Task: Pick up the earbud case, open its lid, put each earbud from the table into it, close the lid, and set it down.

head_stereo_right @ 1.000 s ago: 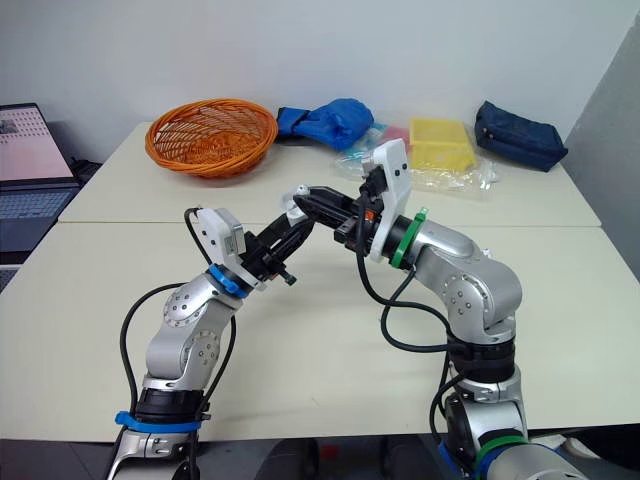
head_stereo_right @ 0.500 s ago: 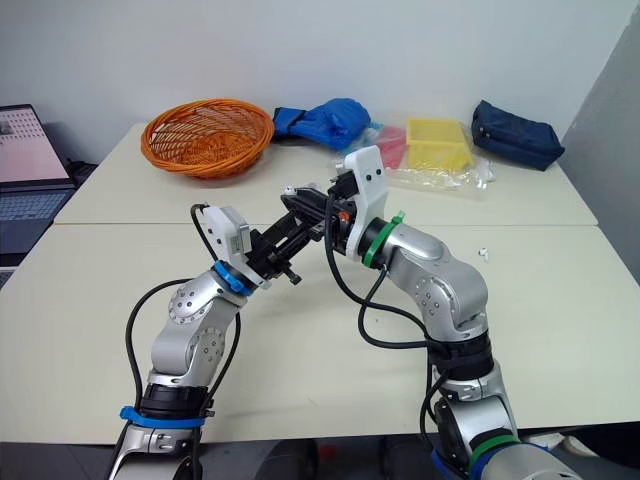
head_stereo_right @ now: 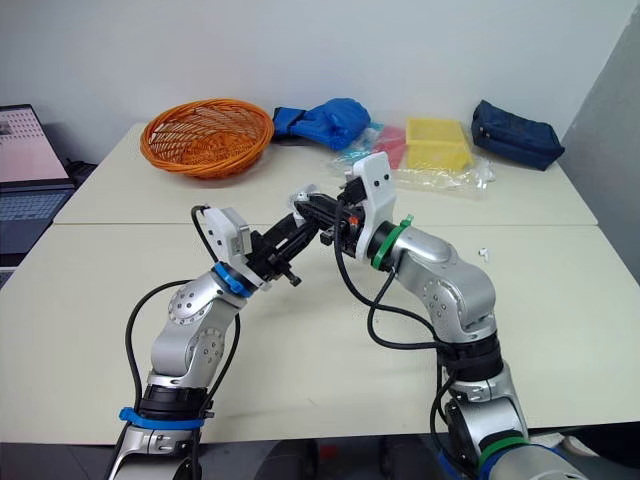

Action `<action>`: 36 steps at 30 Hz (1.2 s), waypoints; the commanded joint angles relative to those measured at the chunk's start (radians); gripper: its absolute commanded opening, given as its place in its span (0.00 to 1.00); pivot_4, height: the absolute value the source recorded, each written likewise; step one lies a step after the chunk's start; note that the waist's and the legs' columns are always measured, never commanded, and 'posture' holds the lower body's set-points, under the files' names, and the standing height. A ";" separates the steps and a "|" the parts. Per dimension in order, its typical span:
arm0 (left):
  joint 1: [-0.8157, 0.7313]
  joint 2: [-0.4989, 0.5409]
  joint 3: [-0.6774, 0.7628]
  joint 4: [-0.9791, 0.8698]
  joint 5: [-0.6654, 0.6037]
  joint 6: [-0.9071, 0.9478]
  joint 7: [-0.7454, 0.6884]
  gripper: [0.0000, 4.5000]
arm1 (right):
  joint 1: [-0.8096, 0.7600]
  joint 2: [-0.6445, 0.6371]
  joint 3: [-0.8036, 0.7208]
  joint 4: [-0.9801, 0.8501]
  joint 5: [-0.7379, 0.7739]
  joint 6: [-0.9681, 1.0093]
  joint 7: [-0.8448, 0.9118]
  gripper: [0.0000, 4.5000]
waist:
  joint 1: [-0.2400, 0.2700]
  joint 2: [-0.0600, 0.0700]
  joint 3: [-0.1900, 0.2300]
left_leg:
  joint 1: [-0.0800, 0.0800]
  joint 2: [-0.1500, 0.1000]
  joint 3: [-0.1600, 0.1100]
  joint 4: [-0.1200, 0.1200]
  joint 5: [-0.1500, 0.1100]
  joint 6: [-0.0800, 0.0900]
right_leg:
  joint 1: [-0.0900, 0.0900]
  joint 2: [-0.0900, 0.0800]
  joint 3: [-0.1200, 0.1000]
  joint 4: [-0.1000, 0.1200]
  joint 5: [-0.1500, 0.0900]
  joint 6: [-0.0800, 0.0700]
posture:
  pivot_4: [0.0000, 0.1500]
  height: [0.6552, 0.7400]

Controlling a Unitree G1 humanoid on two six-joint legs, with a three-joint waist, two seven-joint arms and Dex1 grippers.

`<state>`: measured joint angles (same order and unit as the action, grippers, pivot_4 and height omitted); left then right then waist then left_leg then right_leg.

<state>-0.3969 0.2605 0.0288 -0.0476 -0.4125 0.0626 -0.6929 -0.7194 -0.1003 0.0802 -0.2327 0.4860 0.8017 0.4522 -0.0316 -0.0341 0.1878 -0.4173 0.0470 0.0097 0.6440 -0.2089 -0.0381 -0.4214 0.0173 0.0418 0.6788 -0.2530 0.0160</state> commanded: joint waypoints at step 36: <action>-0.008 0.024 0.021 -0.047 -0.028 0.012 -0.029 0.17 | 0.016 -0.271 -0.188 -0.168 0.209 0.042 0.125 0.84 | 0.002 0.000 0.000 | -0.001 0.000 0.000 -0.001 0.000 0.000 | 0.000 -0.001 0.000 -0.003 0.000 0.000 | 1.00 1.00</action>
<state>-0.3977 0.2783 0.0372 -0.0496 -0.4249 0.0859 -0.7140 -0.6981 -0.3454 -0.0560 -0.3685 0.6621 0.8296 0.5669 -0.0297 -0.0342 0.1879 -0.4188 0.0466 0.0095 0.6430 -0.2091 -0.0378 -0.4214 0.0167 0.0415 0.6755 -0.2531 0.0161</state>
